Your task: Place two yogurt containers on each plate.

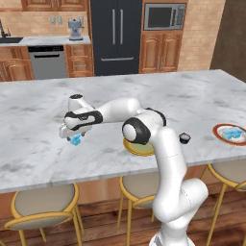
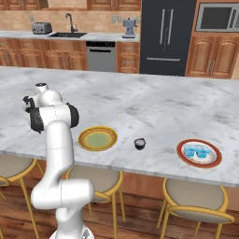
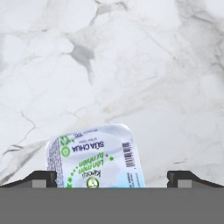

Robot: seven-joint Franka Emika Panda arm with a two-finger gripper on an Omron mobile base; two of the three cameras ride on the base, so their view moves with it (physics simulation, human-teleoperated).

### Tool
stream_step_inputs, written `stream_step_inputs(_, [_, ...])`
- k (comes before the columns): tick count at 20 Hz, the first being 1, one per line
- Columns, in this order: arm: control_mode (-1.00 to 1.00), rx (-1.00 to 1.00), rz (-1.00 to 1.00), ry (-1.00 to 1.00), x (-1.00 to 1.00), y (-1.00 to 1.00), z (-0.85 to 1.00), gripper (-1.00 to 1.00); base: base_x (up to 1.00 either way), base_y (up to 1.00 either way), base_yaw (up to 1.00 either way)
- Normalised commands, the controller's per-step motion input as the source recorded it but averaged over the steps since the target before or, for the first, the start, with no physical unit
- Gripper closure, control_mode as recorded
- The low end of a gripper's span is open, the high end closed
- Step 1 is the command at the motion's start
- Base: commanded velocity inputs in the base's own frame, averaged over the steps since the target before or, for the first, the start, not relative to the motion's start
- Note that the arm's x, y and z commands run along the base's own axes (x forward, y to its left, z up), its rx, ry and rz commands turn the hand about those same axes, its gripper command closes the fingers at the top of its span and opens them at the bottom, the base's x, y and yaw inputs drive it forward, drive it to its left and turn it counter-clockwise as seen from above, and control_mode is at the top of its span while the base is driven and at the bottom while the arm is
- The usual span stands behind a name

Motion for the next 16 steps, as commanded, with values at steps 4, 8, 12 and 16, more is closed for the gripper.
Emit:
stream_step_inputs(4, [-1.0,0.0,0.0,0.0,0.0,0.0,0.0,-1.0,0.0,0.0,0.0])
stream_step_inputs(8, [-1.0,0.0,0.0,0.0,0.0,0.0,0.06,-1.0,0.0,0.0,0.0])
stream_step_inputs(12, [-1.0,0.0,0.0,0.0,0.01,0.0,0.09,-1.0,0.0,0.0,0.0])
stream_step_inputs(16, [-1.0,0.0,0.0,0.0,0.06,0.0,-0.04,-1.0,0.0,0.0,0.0])
